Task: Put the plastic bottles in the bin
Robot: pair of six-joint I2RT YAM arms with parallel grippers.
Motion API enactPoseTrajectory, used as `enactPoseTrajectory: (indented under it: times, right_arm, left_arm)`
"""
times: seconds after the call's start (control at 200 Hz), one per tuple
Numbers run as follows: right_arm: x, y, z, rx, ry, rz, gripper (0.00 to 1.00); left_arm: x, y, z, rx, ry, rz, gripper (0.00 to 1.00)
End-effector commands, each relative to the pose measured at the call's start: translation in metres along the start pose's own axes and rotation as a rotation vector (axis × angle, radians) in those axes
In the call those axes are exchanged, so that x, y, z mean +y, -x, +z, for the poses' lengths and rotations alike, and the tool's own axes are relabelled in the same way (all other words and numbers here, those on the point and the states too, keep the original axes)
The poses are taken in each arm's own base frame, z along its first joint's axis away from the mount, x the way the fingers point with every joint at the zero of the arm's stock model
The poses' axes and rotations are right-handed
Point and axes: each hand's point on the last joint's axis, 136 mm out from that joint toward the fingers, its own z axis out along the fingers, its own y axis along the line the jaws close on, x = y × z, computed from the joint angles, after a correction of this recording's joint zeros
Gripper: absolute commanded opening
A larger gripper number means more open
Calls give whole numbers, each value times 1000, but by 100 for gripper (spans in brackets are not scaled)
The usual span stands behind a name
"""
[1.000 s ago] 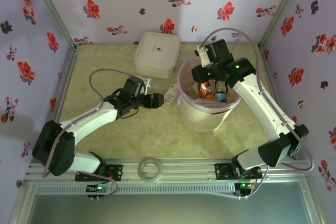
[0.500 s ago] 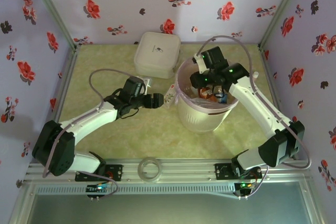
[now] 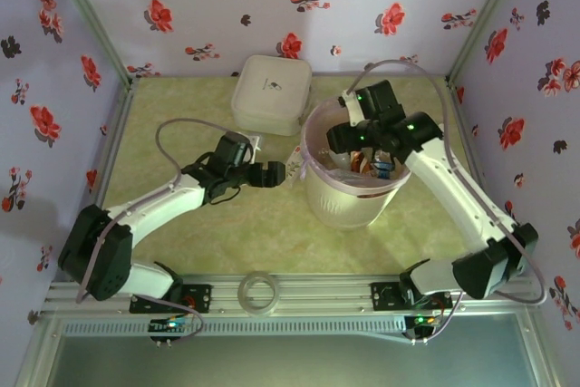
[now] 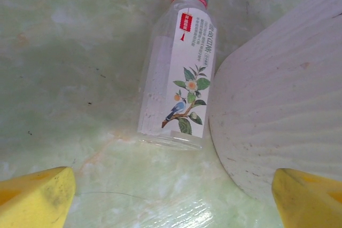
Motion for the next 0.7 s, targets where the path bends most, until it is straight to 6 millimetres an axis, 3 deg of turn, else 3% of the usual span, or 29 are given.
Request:
enactPoseTrajectory:
  times: [0.0, 0.305, 0.695]
  right_arm:
    - [-8, 10, -40, -76, -34, 8, 65]
    - [-23, 7, -80, -181, -52, 76, 66]
    - [-35, -3, -90, -190, -91, 95, 67]
  left_arm:
    - [0, 1, 10, 17, 44, 51, 97]
    - [-10, -8, 42, 76, 116, 203, 100]
    - [-4, -15, 87, 133, 188, 267, 100]
